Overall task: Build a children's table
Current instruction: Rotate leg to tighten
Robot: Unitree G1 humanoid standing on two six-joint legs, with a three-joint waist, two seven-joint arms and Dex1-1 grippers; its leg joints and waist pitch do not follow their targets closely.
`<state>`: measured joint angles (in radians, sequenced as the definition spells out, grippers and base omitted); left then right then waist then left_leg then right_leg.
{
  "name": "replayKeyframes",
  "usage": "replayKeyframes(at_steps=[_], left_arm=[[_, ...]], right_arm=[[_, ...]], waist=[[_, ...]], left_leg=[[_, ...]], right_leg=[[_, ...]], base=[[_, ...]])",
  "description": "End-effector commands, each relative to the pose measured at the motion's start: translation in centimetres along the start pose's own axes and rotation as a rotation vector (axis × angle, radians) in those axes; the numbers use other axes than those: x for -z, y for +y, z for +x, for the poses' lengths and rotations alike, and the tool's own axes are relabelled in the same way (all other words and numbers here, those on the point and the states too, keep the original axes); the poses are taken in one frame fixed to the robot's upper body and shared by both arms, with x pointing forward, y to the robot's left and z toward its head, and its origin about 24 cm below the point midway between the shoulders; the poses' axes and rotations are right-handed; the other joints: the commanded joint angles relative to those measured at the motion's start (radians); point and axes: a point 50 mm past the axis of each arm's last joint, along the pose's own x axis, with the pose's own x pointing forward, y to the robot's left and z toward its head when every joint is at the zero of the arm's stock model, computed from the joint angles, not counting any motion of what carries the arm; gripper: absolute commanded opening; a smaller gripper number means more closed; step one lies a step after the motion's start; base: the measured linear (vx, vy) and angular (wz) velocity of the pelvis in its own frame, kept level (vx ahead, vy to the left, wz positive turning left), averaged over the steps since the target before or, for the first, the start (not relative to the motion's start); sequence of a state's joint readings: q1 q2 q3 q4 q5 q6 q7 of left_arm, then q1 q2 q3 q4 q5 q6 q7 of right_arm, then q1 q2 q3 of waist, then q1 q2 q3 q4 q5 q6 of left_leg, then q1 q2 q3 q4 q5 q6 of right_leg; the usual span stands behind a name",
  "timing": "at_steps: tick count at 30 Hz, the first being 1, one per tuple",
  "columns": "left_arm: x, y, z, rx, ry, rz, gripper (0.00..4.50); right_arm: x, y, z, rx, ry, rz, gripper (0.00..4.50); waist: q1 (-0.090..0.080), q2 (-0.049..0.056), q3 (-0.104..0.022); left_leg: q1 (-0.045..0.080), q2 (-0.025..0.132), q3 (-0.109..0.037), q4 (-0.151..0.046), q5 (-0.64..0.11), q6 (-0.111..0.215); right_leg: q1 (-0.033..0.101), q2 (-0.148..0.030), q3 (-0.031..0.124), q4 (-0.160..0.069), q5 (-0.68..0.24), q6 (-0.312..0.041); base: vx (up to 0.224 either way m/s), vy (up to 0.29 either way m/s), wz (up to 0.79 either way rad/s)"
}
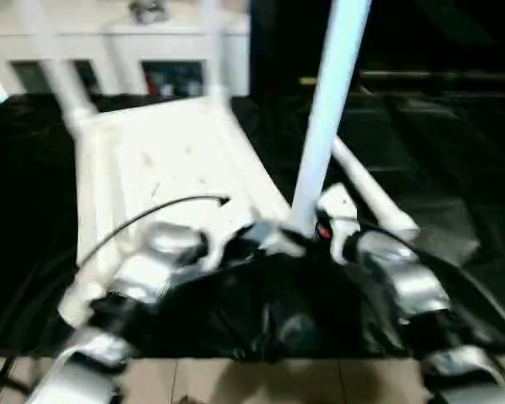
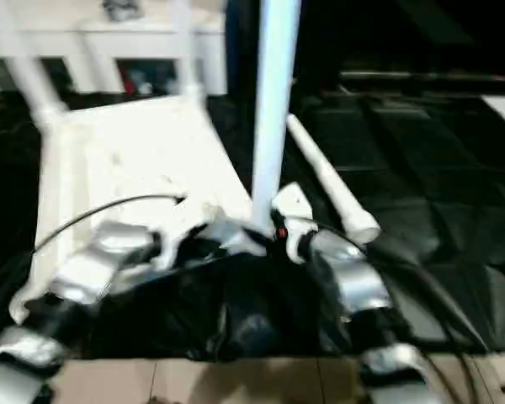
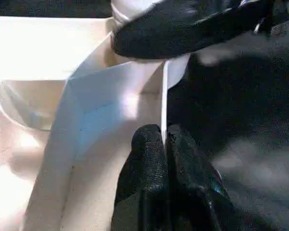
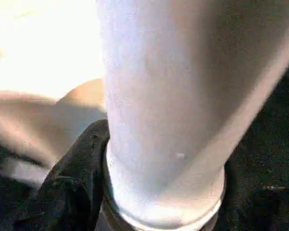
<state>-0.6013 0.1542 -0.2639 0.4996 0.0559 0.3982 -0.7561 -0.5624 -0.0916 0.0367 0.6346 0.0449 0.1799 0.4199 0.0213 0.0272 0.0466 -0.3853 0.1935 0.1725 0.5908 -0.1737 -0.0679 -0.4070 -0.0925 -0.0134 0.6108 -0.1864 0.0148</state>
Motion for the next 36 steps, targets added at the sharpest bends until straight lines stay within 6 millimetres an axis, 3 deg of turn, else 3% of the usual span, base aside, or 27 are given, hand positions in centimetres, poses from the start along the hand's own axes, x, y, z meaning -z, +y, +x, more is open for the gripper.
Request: replayKeyframes(at_steps=[1,5,6,7,9,12,22,27,30,33,36], left_arm=[[-2.2,-0.4,1.0,-0.048,-0.09,-0.015,0.0],[-3.4,-1.7,2.4,-0.067,-0.13,-0.016,0.0],[-3.4,-1.8,2.4,-0.06,-0.133,-0.014,0.0],[-3.5,-2.0,2.5,-0.048,-0.138,-0.01,0.0],[-3.6,-2.3,2.4,-0.022,-0.145,-0.001,0.0],[-3.3,-2.3,2.1,0.012,-0.154,0.024,0.0],[-1.5,-1.5,-0.4,0.155,-0.115,0.103,0.0],[-1.3,-1.5,-1.8,0.277,-0.122,0.133,0.0],[-1.2,-1.6,-2.1,0.309,-0.12,0.14,0.0],[-0.7,-1.9,-2.8,0.391,-0.096,0.152,0.0],[-0.4,-2.1,-3.2,0.436,-0.075,0.154,0.0]], right_arm=[[0.8,2.2,1.2,0.001,0.032,0.055,2.72],[-0.1,3.4,2.3,0.003,-0.013,0.096,2.72],[-0.1,3.5,2.3,-0.006,-0.016,0.098,3.28],[-0.3,3.6,2.4,-0.022,-0.022,0.102,3.28],[-0.5,3.6,2.3,-0.06,-0.033,0.102,3.48],[-0.7,3.0,2.1,-0.064,-0.039,0.043,3.8],[-0.3,0.1,-0.6,-0.223,-0.002,-0.165,3.8],[0.0,0.1,-2.7,-0.428,0.03,-0.208,3.8],[0.0,0.2,-3.2,-0.469,0.041,-0.212,3.8],[0.1,0.5,-4.0,-0.555,0.058,-0.22,3.8],[0.1,0.7,-4.3,-0.59,0.074,-0.231,3.55]], waist=[[0.0,-0.011,-0.063],[0.004,-0.014,-0.069],[0.008,-0.012,-0.069],[0.01,-0.013,-0.069],[0.01,-0.013,-0.069],[0.009,-0.013,-0.065],[0.014,-0.008,-0.064],[0.018,-0.008,-0.064],[0.017,-0.006,-0.064],[0.02,-0.006,-0.063],[0.019,-0.005,-0.062]], left_leg=[[0.016,0.011,0.003,-0.072,-0.249,-0.006],[0.008,0.012,0.004,-0.067,-0.187,0.029],[0.01,0.012,0.005,-0.066,-0.174,0.04],[0.009,0.011,0.005,-0.064,-0.16,0.052],[0.007,0.011,0.005,-0.065,-0.158,0.064],[0.01,0.013,0.006,-0.067,-0.192,0.062],[0.013,0.017,0.006,-0.069,-0.214,0.062],[0.012,0.018,0.004,-0.07,-0.219,0.064],[0.013,0.02,0.005,-0.068,-0.204,0.073],[0.012,0.021,0.005,-0.07,-0.213,0.071],[0.014,0.021,0.005,-0.072,-0.225,0.064]], right_leg=[[0.039,-0.025,0.013,-0.082,-0.254,-0.207],[0.047,-0.024,0.012,-0.073,-0.135,-0.219],[0.048,-0.022,0.011,-0.072,-0.109,-0.225],[0.05,-0.022,0.01,-0.07,-0.084,-0.229],[0.051,-0.023,0.009,-0.069,-0.073,-0.233],[0.048,-0.024,0.01,-0.075,-0.132,-0.233],[0.048,-0.023,0.009,-0.075,-0.137,-0.24],[0.05,-0.023,0.011,-0.073,-0.13,-0.234],[0.047,-0.023,0.011,-0.07,-0.098,-0.256],[0.049,-0.024,0.011,-0.069,-0.12,-0.253],[0.045,-0.023,0.011,-0.072,-0.135,-0.254]], base=[[0.0,0.0,0.0],[0.0,0.0,0.0],[0.0,0.0,0.0],[0.0,0.0,0.0],[0.0,0.0,0.0],[0.0,0.0,0.0],[0.0,0.0,0.0],[0.0,0.0,0.0],[0.0,0.0,0.0],[0.0,0.0,0.0],[0.0,0.0,0.0]])
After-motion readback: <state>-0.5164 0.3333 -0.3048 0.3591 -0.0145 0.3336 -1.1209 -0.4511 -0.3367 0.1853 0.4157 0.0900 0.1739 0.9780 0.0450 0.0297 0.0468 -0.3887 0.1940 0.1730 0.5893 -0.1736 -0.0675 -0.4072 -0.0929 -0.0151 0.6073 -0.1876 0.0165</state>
